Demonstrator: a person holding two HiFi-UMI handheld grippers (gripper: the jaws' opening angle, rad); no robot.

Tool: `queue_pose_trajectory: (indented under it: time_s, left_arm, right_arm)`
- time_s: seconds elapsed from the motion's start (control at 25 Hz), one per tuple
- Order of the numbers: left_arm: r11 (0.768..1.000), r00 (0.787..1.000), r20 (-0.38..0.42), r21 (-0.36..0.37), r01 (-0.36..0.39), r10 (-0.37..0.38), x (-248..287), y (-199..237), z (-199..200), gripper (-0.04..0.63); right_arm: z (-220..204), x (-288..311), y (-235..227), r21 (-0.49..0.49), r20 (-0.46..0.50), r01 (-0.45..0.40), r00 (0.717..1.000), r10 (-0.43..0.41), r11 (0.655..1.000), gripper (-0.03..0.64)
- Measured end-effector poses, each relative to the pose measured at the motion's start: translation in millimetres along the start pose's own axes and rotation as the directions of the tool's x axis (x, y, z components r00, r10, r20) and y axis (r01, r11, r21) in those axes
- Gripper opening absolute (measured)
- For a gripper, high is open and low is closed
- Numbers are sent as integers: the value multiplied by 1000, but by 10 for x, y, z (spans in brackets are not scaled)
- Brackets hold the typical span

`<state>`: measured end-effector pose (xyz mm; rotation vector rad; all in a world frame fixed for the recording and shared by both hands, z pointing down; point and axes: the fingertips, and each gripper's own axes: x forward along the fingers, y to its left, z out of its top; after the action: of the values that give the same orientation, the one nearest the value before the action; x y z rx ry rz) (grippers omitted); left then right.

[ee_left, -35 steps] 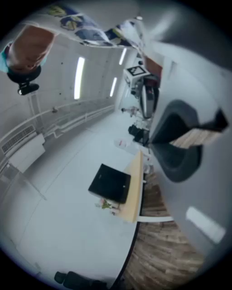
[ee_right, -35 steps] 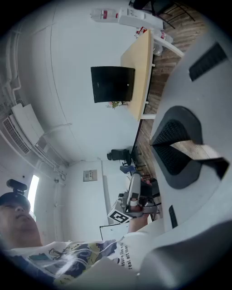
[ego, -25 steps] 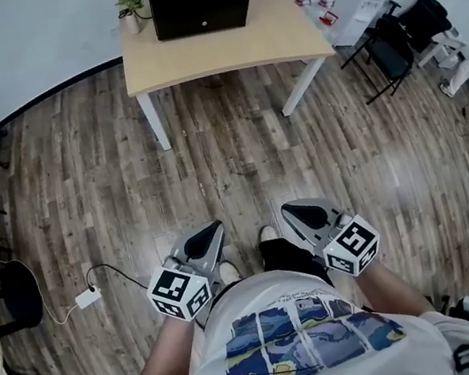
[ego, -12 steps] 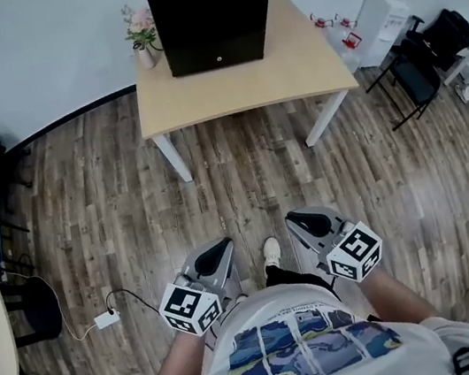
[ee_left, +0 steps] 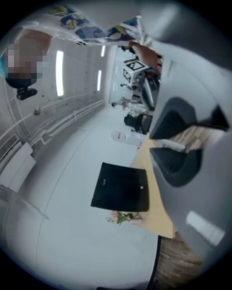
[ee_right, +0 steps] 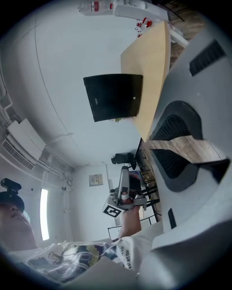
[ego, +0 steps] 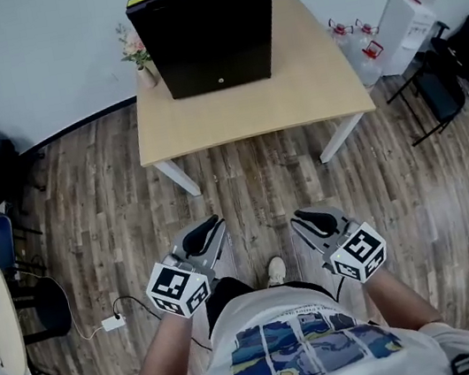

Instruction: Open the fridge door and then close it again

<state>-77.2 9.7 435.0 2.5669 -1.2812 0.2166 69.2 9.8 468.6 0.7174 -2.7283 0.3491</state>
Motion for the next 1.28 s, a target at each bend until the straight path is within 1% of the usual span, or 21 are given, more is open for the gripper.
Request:
queue_pose_trajectory:
  time_s: [0.12,0.28,0.4,0.48,0.6,0.68,0.8,0.92,1.0,1.08,1.2,1.28]
  left_arm:
    - [997,1000,-21,78,3,-1,248,221,187,63]
    - [984,999,-53,178,19,-10,581,655,513,67]
    - [968,998,-50,249,40,-28,803,1021,818,71]
    - [950,998,-49,306,59,-46,962,1262,1057,71]
    - [919,995,-56,382,99,-84,1185,1577,1426,71]
    - [895,994,-67,432,112,-92,1341,1817,1664,71]
    - [856,992,-94,503,122,-86,1584,2166,1986,83]
    - [811,986,-128,562,164,-110,1805,2413,2272,94]
    - [779,978,-163,593,202,-130,1972,2549,2418,97]
    - [753,969,-202,614,238,-142,2129,2684,2540,97]
    - [712,956,-260,646,277,-136,2326,2920,2694,98]
    - [685,948,-296,666,295,-121,2454,3090,2775,101]
  right_arm:
    - [-11,27,-227,34,9,10,1000,-11,999,63]
    - [6,78,-462,65,4,23,1000,-23,998,72]
    - [39,130,-595,62,-16,50,999,-49,997,72]
    - [82,206,-703,58,-31,75,997,-73,996,71]
    - [156,335,-849,45,-64,121,991,-118,992,67]
    - [220,446,-938,43,-82,151,986,-147,988,54]
    - [327,641,-1030,56,-114,181,978,-174,982,42]
    - [484,849,-1125,37,-146,197,971,-189,980,32]
    - [601,975,-1191,14,-162,207,966,-202,978,28]
    - [719,1110,-1245,-6,-177,212,962,-210,977,26]
    - [885,1353,-1257,-35,-181,204,961,-207,978,26]
    - [932,1504,-1223,-38,-183,199,962,-202,979,26]
